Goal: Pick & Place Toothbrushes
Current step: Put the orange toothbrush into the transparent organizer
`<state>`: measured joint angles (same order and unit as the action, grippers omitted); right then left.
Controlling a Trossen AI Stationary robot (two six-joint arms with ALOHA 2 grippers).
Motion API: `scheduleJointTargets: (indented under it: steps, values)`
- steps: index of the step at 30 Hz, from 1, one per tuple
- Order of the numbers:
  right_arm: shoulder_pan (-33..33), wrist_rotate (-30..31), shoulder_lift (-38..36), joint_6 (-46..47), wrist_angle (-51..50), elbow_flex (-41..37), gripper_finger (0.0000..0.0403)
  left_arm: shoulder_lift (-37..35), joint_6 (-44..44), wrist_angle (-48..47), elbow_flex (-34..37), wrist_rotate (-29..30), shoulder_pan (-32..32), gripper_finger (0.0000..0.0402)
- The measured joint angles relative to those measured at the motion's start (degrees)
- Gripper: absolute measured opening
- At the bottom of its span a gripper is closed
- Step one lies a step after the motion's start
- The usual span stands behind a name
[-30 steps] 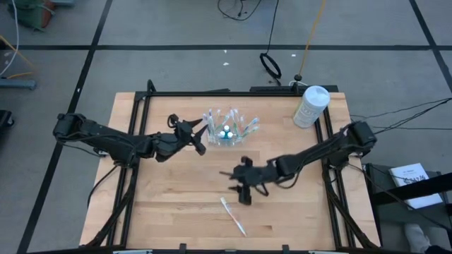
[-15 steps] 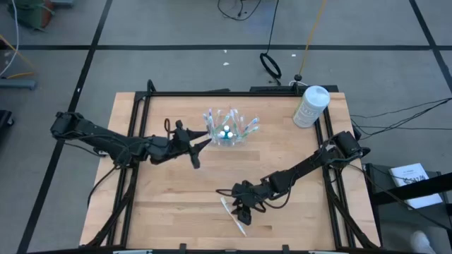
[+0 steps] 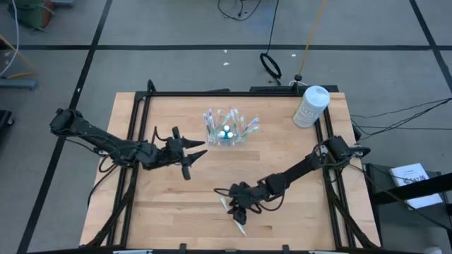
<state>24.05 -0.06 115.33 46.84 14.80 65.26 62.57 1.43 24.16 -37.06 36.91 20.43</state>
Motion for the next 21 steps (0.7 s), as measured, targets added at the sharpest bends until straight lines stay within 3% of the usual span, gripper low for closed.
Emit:
scheduleJointTargets:
  steps: [11,15,21]
  values:
    - [-0.76,2.92,1.62,-4.75,1.65,0.06,0.0157,0.00,-4.44,3.47,0.00,0.17,-0.07,0.0147]
    - [-1.49,1.60,1.84,-6.53,1.51,0.06,0.0114,0.02,-4.18,2.42,0.00,0.16,0.19,0.0147]
    - [-2.68,1.14,2.16,-9.36,2.90,0.00,0.0016,0.02,-5.01,2.15,0.00,0.18,1.30,0.0147]
